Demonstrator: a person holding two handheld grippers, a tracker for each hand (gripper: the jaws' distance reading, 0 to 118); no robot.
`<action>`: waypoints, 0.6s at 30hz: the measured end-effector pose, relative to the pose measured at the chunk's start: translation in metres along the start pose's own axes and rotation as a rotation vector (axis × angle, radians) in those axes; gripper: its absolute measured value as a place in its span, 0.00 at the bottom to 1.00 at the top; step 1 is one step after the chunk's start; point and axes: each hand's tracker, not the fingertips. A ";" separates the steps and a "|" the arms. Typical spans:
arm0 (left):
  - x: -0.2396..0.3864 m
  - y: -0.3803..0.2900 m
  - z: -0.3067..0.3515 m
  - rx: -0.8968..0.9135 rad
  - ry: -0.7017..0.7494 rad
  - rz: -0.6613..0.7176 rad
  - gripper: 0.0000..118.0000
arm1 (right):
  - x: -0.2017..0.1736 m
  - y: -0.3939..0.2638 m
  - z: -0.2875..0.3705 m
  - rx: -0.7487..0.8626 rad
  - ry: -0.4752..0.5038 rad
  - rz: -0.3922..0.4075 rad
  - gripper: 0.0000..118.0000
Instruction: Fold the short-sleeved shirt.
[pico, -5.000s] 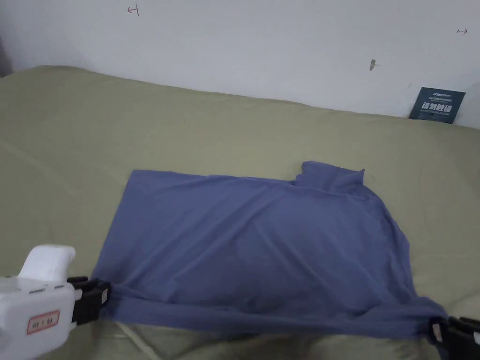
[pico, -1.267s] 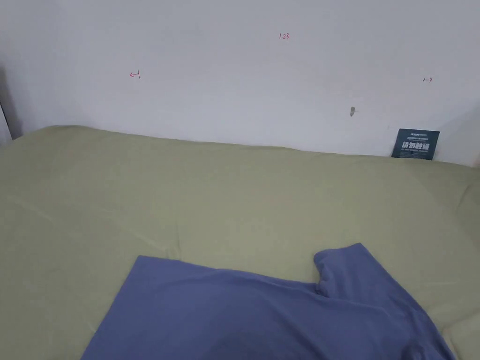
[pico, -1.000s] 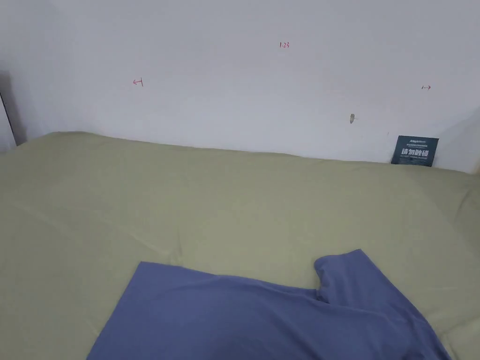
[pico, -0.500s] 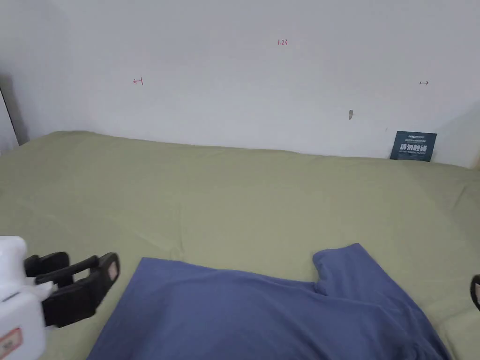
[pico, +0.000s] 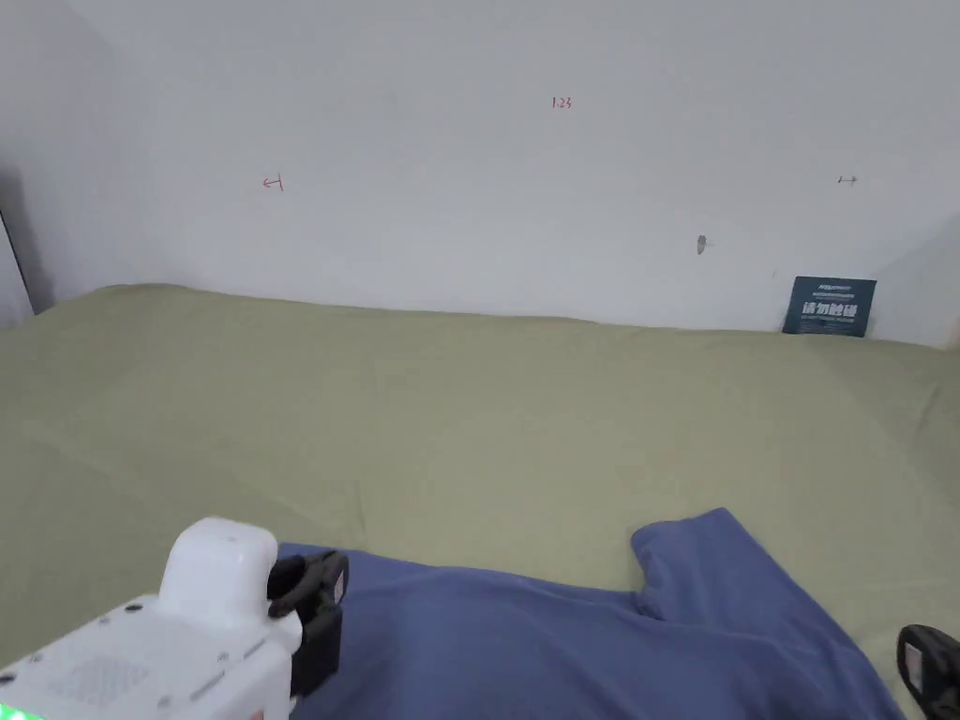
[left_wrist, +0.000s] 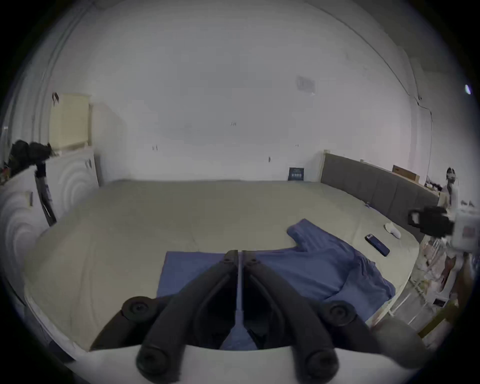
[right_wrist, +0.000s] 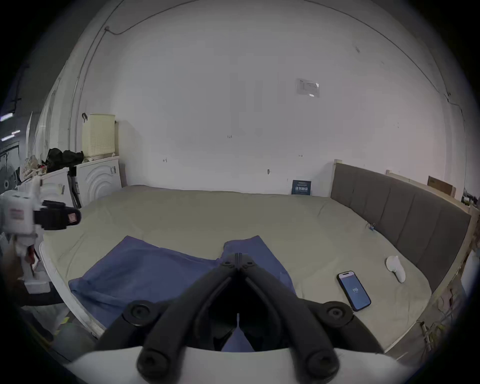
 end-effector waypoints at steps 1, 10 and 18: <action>-0.016 0.009 -0.018 -0.003 -0.004 0.036 0.29 | 0.004 0.000 -0.005 -0.005 -0.005 -0.003 0.00; -0.142 0.057 -0.228 -0.476 0.062 0.142 0.86 | 0.034 -0.011 -0.038 -0.128 -0.031 -0.005 0.00; -0.138 0.011 -0.301 -0.738 0.099 0.173 0.82 | 0.054 -0.028 -0.071 -0.218 -0.061 -0.044 0.00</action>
